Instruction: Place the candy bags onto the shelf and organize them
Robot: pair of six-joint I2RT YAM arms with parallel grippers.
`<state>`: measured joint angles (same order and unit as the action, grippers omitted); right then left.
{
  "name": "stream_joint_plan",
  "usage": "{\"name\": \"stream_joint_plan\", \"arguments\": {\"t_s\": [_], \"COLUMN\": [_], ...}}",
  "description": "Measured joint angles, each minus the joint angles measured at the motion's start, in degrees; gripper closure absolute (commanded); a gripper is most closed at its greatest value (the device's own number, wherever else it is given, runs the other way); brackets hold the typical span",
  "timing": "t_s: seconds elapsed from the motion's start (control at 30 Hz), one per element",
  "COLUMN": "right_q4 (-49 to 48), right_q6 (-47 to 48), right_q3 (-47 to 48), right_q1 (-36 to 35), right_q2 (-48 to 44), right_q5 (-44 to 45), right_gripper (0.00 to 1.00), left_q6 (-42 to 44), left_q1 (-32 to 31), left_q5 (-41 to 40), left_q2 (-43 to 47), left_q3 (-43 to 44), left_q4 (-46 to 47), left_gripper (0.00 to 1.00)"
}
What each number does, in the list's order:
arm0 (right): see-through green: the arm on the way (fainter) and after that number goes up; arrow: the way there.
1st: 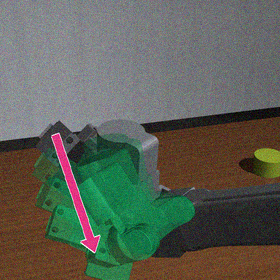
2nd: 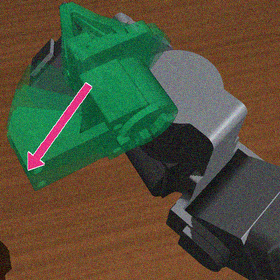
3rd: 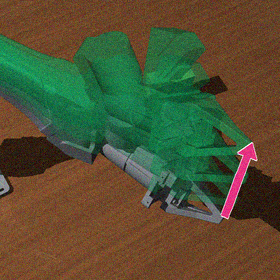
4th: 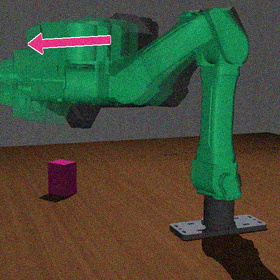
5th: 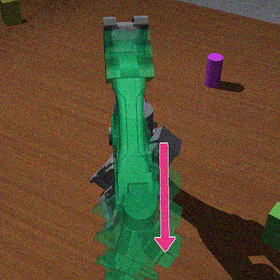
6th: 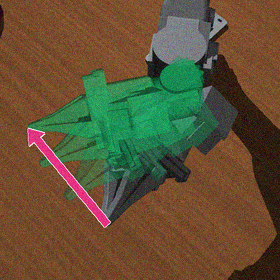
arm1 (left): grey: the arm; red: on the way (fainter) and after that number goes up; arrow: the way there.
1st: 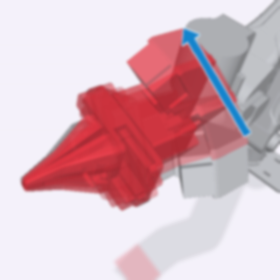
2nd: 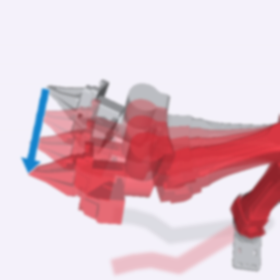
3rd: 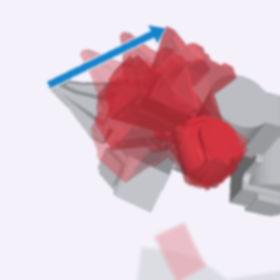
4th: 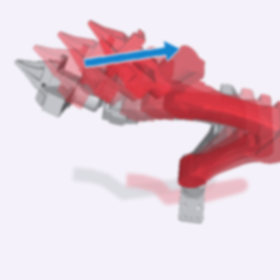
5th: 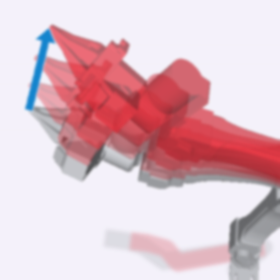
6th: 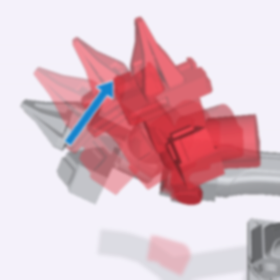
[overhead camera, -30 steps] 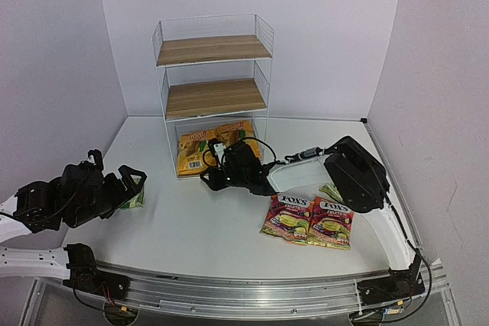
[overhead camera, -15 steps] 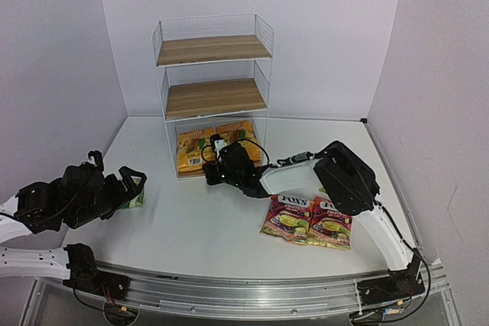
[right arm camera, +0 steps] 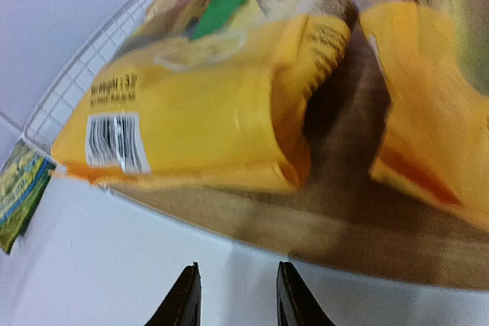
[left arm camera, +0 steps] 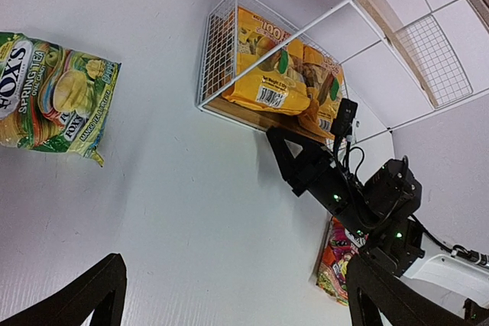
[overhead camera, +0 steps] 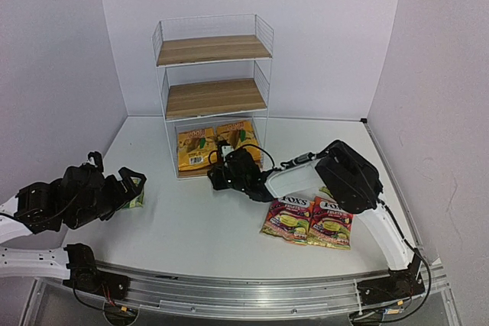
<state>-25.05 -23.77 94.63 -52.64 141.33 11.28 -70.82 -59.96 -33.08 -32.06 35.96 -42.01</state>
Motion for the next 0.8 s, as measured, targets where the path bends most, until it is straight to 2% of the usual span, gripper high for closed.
{"name": "stream_joint_plan", "arguments": {"t_s": [0.13, 0.3, 0.47, 0.6, 0.8], "right_q4": [2.0, 7.8, 18.5, 29.1, 40.6], "right_q6": [-2.0, -5.6, -9.4, -13.4, -21.9], "right_q3": [-12.0, -22.3, -29.7, -34.6, -45.0], "right_q1": [0.1, 0.2, 0.2, 0.3, 5.6], "right_q2": [-9.6, -25.0, -41.4, -50.6, -59.4], "right_q5": [-2.5, -6.5, -10.1, -9.5, -10.0], "right_gripper": [0.48, 0.29, 0.26, 0.22, 0.27], "left_q6": [-0.2, -0.1, 1.4, 4.2, 7.3], "left_q1": [0.0, 0.0, 0.2, 0.4, 0.3], "left_q5": [0.0, 0.6, 3.1, 6.9, 12.2], "left_q2": [0.2, 0.1, -1.8, -6.9, -14.2], "left_q3": [0.0, 0.1, 0.4, 0.4, 0.4], "left_q4": [-0.5, -0.9, 1.6, 7.3, 14.5], "left_gripper": [0.0, 0.0, 0.0, 0.0, 0.0]}}
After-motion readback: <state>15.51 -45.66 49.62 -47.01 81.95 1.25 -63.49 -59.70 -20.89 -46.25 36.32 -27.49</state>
